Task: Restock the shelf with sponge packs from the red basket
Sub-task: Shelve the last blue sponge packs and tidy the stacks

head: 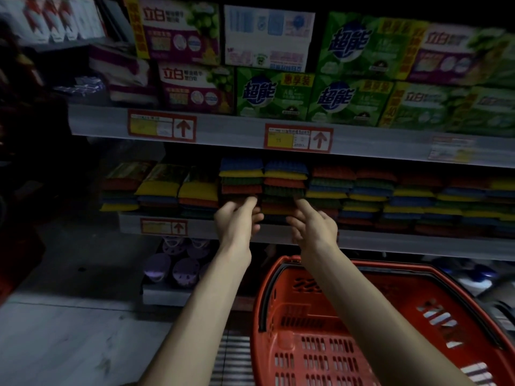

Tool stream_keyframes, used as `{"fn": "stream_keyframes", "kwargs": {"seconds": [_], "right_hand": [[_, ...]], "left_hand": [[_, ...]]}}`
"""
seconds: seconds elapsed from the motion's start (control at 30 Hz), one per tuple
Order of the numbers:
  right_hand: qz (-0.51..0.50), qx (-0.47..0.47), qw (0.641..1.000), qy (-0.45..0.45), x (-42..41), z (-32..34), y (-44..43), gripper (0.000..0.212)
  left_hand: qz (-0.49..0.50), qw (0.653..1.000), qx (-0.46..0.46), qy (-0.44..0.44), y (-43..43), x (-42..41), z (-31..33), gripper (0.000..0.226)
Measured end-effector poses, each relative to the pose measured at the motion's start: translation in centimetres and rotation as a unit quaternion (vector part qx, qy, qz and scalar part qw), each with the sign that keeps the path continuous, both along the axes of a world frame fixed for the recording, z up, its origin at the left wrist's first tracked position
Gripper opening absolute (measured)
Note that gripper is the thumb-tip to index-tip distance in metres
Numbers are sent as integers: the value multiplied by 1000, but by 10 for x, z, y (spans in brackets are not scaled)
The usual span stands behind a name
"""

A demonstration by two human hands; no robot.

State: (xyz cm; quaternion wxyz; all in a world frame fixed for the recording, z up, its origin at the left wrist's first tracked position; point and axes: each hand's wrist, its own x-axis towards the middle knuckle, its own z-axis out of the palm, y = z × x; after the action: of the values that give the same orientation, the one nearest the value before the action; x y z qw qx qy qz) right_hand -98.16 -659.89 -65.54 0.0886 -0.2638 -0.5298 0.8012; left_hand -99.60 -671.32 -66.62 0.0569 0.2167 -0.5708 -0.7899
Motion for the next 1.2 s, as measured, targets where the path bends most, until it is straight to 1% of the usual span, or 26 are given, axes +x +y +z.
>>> {"fn": "stream_keyframes", "kwargs": {"seconds": [0.07, 0.13, 0.17, 0.2, 0.23, 0.27, 0.3, 0.33, 0.43, 0.47, 0.5, 0.57, 0.6, 0.67, 0.73, 0.77, 0.8, 0.83, 0.9, 0.97, 1.03, 1.13, 1.2], "right_hand": [[-23, -11, 1000, 8, 1, 0, 11, 80], [-35, -20, 999, 12, 1, 0, 21, 74], [-38, -22, 999, 13, 0, -1, 26, 70], [-41, -25, 999, 13, 0, -1, 30, 67], [-47, -28, 998, 12, 0, -1, 33, 65], [-51, -29, 998, 12, -1, -1, 37, 64], [-53, -26, 998, 10, -1, -1, 40, 64], [-52, -23, 998, 10, -2, -1, 42, 62], [-45, -11, 999, 5, -2, 1, 46, 52], [-45, -8, 999, 4, -2, 2, 45, 54], [-45, -6, 999, 4, -1, 2, 45, 56], [-45, -3, 999, 1, -2, 4, 45, 51], [-44, -4, 999, 0, -2, 4, 46, 48], [-42, -2, 999, 1, -1, 3, 45, 49], [-40, 3, 999, 1, 2, -1, 42, 59], [-39, 2, 999, 4, 4, -2, 40, 62], [-35, 1, 999, 4, 6, -4, 38, 60], [-27, 3, 1000, 3, 7, -5, 35, 53], [-5, 14, 1000, -4, 8, -4, 28, 35], [12, 23, 1000, -7, 5, -4, 18, 27], [23, 24, 999, -13, 0, -4, 9, 36], [34, 16, 999, -28, -8, -6, 1, 54], [32, 18, 999, -30, -11, -6, -2, 65]], "left_hand": [[-26, 1000, 4, 2, 4, 2, 3, 15], [-39, 999, 17, 3, 9, 5, 5, 35], [-46, 999, 24, 5, 11, 6, 7, 42], [-51, 998, 26, 8, 13, 6, 6, 37], [-62, 998, 28, 10, 15, 6, 4, 20], [-64, 997, 30, 9, 16, 7, 6, 14], [-69, 997, 28, 12, 17, 8, 7, 21], [-69, 997, 25, 12, 19, 8, 7, 24], [-70, 997, 23, 15, 21, 6, 5, 12], [-69, 997, 25, 17, 21, 6, 5, 12], [-69, 997, 26, 18, 21, 7, 5, 18], [-64, 997, 31, 22, 22, 6, 3, 35], [-63, 997, 36, 24, 23, 7, 4, 38], [-61, 997, 31, 24, 22, 6, 2, 18], [-47, 998, 32, 20, 20, 5, -1, 20], [-38, 999, 31, 15, 17, 4, -3, 15], [-23, 999, 31, 11, 15, 4, -4, 8], [-2, 999, 31, 7, 13, 3, -5, 4], [40, 998, 38, 10, 8, 2, -7, 6], [69, 997, 39, 12, 4, 1, -6, 5], [85, 995, 44, 10, 1, -1, -5, 10], [103, 994, 44, 4, -1, -3, -7, 7], [113, 992, 52, 3, -2, -4, -7, 11]]}}
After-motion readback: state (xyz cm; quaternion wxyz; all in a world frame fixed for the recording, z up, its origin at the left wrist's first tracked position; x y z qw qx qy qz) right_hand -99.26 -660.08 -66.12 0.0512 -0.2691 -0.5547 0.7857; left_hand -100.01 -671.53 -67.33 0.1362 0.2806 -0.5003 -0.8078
